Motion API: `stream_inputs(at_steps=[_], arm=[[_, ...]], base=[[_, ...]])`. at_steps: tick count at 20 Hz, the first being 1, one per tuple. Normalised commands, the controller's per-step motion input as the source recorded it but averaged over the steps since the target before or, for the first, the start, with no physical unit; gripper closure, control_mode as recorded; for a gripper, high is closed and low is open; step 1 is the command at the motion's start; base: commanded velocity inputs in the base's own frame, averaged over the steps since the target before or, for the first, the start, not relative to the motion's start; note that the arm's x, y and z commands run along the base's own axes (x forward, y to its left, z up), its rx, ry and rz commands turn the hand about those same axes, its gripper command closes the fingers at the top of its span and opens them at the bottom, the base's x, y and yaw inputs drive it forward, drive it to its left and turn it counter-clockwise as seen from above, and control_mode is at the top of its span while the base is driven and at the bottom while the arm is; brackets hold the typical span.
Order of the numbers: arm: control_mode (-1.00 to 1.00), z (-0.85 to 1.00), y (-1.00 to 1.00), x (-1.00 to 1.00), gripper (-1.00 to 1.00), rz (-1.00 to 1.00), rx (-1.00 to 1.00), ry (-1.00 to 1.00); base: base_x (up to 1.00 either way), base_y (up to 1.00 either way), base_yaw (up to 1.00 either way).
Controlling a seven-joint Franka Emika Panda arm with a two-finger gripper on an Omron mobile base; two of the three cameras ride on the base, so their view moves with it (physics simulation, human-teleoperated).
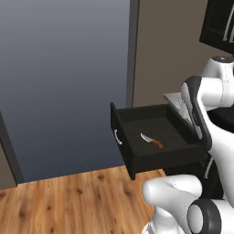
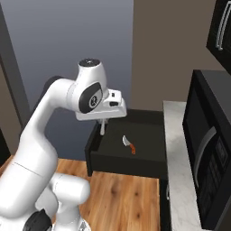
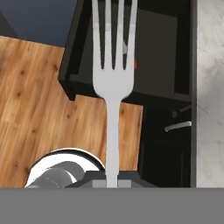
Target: Pick up the metallic utensils from the counter and place them in the open drawer. Make sure not to pick up any wooden utensils.
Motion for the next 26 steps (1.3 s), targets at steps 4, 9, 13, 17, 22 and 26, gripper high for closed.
stream_inputs(at_steps=[4, 9, 13, 17, 22, 26], arm=[[-1.00, -0.30, 0.05, 0.71, 1.00, 0.03, 0.00, 0.14], [-1.00, -0.56, 0.10, 1.00, 1.00, 0.03, 0.00, 0.11], [-1.00, -0.67, 0.01, 1.00, 1.00, 0.00, 0.00, 0.02], [-1.00, -0.52, -0.01, 1.00, 1.00, 0.00, 0.06, 0.00], [-1.00, -0.26, -0.08, 1.00, 1.00, 0.00, 0.12, 0.00], [-1.00, -0.14, -0.09, 0.89, 1.00, 0.02, 0.06, -0.05]], base=[[0.00, 0.00, 0.00], [0.00, 0.00, 0.00], [0.00, 0.00, 0.00], [0.00, 0.00, 0.00], [0.00, 0.00, 0.00], [0.00, 0.00, 0.00]])
